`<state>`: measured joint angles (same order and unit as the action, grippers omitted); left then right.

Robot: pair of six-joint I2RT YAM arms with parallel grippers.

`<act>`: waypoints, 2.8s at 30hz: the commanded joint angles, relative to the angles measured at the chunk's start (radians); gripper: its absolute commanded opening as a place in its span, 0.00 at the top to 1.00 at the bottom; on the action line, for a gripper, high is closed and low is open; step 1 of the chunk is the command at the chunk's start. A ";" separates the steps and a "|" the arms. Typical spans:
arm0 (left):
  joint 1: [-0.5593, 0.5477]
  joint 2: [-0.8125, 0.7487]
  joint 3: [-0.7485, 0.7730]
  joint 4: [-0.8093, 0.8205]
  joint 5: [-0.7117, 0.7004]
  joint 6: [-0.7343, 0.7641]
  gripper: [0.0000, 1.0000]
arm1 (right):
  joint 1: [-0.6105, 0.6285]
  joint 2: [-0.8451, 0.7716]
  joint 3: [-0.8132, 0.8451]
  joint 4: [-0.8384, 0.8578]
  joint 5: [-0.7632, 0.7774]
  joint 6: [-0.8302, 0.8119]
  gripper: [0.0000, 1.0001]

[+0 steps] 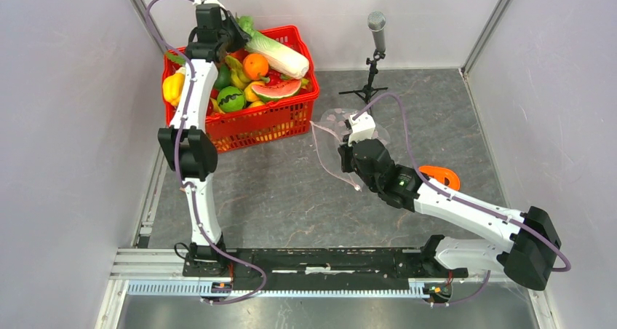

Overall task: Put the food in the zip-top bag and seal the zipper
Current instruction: Pick up the fake vegetable from the bin, then place the fake vegetable in the zipper food storage bag.

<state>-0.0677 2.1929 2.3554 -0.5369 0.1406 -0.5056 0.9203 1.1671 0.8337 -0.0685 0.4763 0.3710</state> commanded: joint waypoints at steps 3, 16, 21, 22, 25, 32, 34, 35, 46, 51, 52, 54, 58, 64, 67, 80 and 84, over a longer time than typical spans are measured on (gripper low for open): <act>-0.006 -0.098 -0.117 0.112 0.030 -0.020 0.98 | -0.005 -0.019 0.003 0.024 0.016 0.001 1.00; -0.008 -0.197 -0.123 0.519 0.178 -0.246 0.98 | -0.005 -0.056 -0.022 0.041 0.049 0.019 1.00; -0.014 -0.253 -0.136 0.621 0.261 -0.343 0.98 | -0.005 -0.087 -0.047 0.050 0.104 0.055 1.00; -0.016 -0.270 -0.140 0.623 0.276 -0.346 0.98 | -0.005 -0.092 -0.048 0.053 0.112 0.058 1.00; -0.032 -0.363 -0.232 0.663 0.304 -0.336 0.98 | -0.005 -0.100 -0.033 0.048 0.151 0.064 1.00; -0.102 -0.730 -0.702 0.782 0.239 -0.199 0.98 | -0.024 -0.053 0.087 0.010 0.144 0.052 1.00; -0.137 -0.829 -0.820 0.781 0.190 -0.139 0.98 | -0.056 -0.031 0.117 0.008 0.058 0.070 1.00; -0.156 -0.887 -0.890 0.785 0.167 -0.117 0.98 | -0.070 -0.022 0.127 0.008 0.013 0.087 1.00; -0.449 -1.160 -1.286 0.873 -0.301 0.073 0.98 | -0.107 0.041 0.147 0.061 -0.119 0.235 1.00; -0.556 -1.155 -1.332 0.959 -0.476 0.224 0.98 | -0.107 0.006 0.086 0.132 -0.098 0.275 1.00; -0.570 -1.157 -1.346 0.978 -0.498 0.241 0.98 | -0.107 0.004 0.087 0.132 -0.098 0.276 1.00; -0.605 -1.154 -1.373 1.029 -0.552 0.299 0.98 | -0.106 0.006 0.092 0.129 -0.104 0.273 1.00; -0.673 -1.116 -1.401 1.129 -0.674 0.434 0.98 | -0.107 0.010 0.087 0.132 -0.112 0.285 1.00; -0.689 -1.090 -1.433 1.214 -0.760 0.502 0.98 | -0.107 -0.014 0.059 0.147 -0.097 0.289 1.00; -0.689 -1.078 -1.425 1.219 -0.772 0.550 0.98 | -0.107 -0.029 0.052 0.147 -0.098 0.289 1.00; -0.796 -0.973 -1.384 1.401 -0.919 0.726 0.98 | -0.107 -0.042 0.036 0.175 -0.137 0.315 1.00; -0.901 -0.860 -1.357 1.610 -1.085 0.988 0.98 | -0.106 -0.049 0.031 0.198 -0.124 0.349 1.00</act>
<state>-0.8734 1.2446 0.9421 0.8066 -0.7715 0.1982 0.8131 1.1526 0.8597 0.0410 0.3508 0.6682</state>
